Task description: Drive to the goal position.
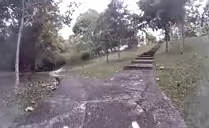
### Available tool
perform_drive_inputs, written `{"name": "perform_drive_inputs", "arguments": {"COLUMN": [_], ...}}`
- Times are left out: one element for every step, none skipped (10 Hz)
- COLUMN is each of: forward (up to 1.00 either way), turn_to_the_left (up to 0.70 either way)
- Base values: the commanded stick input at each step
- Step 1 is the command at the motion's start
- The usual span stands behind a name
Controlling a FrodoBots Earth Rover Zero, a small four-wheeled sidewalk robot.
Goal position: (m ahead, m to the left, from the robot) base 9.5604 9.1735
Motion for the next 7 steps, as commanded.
{"name": "perform_drive_inputs", "arguments": {"forward": [0.70, 0.70, 0.70, 0.70, 0.70, 0.70, 0.70], "turn_to_the_left": [0.15, 0.15, 0.15, 0.15, 0.15, 0.15, 0.15]}}
